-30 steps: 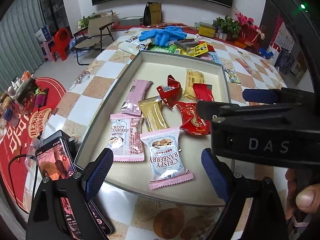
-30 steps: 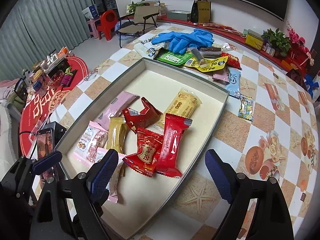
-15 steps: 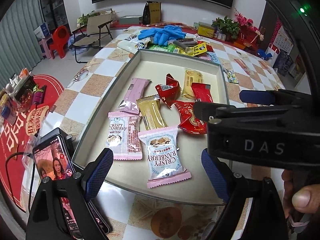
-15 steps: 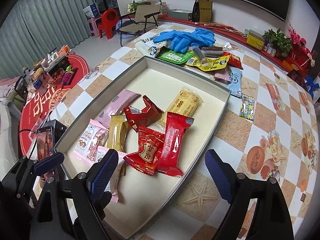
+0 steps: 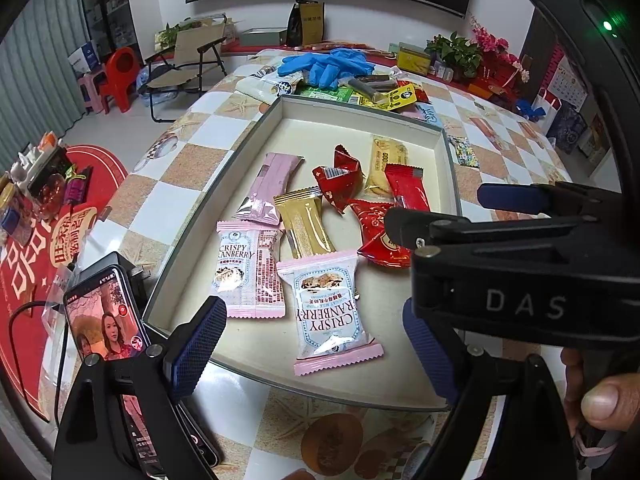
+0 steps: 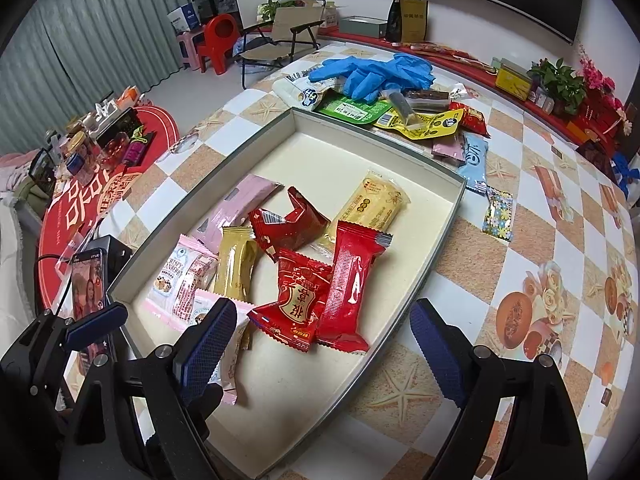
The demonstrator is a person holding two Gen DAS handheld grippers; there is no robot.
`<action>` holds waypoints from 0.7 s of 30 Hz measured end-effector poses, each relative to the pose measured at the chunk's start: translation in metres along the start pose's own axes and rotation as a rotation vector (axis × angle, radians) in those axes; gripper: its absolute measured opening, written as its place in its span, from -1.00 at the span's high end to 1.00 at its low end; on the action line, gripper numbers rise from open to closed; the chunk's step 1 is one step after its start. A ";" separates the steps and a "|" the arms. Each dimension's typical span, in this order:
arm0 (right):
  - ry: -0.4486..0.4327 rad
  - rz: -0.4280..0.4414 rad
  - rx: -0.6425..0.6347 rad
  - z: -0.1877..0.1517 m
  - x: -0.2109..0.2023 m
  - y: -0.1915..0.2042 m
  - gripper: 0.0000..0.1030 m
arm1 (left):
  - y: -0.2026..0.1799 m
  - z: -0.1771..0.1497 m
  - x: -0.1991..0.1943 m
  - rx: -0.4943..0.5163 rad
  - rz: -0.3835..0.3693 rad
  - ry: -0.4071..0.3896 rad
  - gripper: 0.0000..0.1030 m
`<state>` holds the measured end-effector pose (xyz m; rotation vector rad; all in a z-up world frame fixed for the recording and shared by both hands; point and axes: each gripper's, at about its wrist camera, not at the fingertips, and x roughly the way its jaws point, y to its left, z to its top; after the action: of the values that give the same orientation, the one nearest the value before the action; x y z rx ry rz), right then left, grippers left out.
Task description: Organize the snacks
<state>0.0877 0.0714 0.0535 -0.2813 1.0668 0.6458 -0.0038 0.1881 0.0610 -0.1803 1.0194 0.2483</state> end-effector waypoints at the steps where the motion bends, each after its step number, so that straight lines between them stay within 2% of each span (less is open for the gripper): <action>1: 0.001 0.002 0.000 0.000 0.000 0.000 -0.74 | 0.000 0.000 0.000 0.000 0.000 0.001 -0.78; 21: 0.013 0.005 -0.009 0.000 0.003 0.002 -0.74 | 0.001 0.002 0.002 0.003 0.011 0.006 -0.78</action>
<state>0.0881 0.0742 0.0510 -0.2913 1.0779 0.6540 -0.0014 0.1900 0.0600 -0.1734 1.0270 0.2564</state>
